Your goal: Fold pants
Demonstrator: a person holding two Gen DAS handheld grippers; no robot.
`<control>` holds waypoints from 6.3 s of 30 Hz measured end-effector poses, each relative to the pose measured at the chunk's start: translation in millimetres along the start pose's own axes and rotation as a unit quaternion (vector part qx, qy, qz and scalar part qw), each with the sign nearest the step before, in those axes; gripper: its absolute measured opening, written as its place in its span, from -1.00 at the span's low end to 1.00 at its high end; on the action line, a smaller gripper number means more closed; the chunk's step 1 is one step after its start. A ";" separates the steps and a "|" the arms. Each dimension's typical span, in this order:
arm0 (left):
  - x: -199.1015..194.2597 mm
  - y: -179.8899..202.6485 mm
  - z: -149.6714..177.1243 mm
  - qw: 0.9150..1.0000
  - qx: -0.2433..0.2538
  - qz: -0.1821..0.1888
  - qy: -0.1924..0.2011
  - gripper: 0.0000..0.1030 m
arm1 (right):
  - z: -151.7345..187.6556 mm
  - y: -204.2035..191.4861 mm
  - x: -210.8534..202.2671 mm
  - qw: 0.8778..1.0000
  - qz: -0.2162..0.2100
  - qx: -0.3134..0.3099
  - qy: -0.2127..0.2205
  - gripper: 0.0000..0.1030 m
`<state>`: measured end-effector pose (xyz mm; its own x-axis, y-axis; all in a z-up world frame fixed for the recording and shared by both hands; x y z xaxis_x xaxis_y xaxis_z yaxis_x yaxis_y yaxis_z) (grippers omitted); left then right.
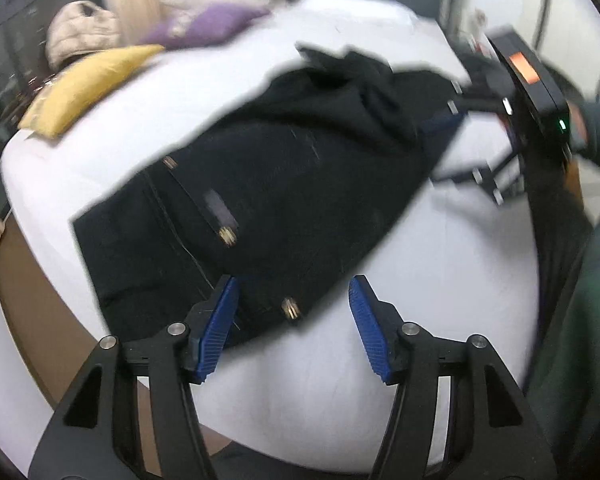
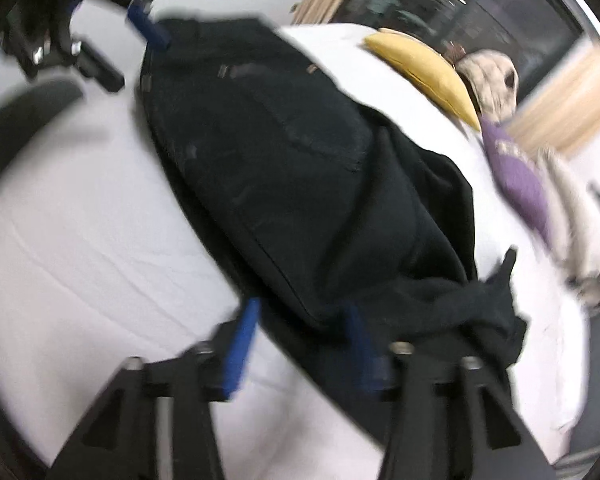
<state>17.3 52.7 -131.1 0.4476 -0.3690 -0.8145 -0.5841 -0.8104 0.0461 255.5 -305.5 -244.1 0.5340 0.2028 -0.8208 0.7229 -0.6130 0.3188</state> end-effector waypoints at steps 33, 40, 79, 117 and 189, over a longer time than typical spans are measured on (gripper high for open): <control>105.2 -24.7 -69.0 0.983 -0.173 -0.055 0.018 0.27 | -18.5 95.0 44.7 0.961 -0.061 0.268 0.007 0.46; 135.5 -26.1 -103.5 0.979 -0.194 -0.057 0.023 0.27 | -10.3 260.5 32.9 0.924 0.066 0.376 -0.004 0.47; 172.6 -21.2 -103.3 0.978 -0.188 -0.091 -0.017 0.40 | 132.2 378.5 -23.7 0.783 0.130 0.607 0.042 -0.93; 177.8 -38.7 -146.0 0.971 -0.213 -0.107 -0.022 0.64 | 354.2 253.5 -61.3 0.603 0.143 0.782 0.068 -0.95; 277.7 46.0 -188.8 0.994 0.071 -0.084 -0.029 -0.84 | 338.9 270.5 -129.1 0.631 0.203 0.742 0.100 -0.21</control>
<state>242.6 -173.0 -246.0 0.5088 -0.2038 -0.8364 -0.5960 -0.7845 -0.1715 233.5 -756.3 -212.6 0.6948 -0.1997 -0.6909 -0.6193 -0.6546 -0.4336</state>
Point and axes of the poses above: each gripper's, at about its wrist camera, not at the fingertips, and x roughly the way its jaws point, y to its right, z to its underside, the point moved 4 cm from there along x, roughly the way its jaws point, and after that the axes turned 5 degrees about -x, right-handed, at the moved point
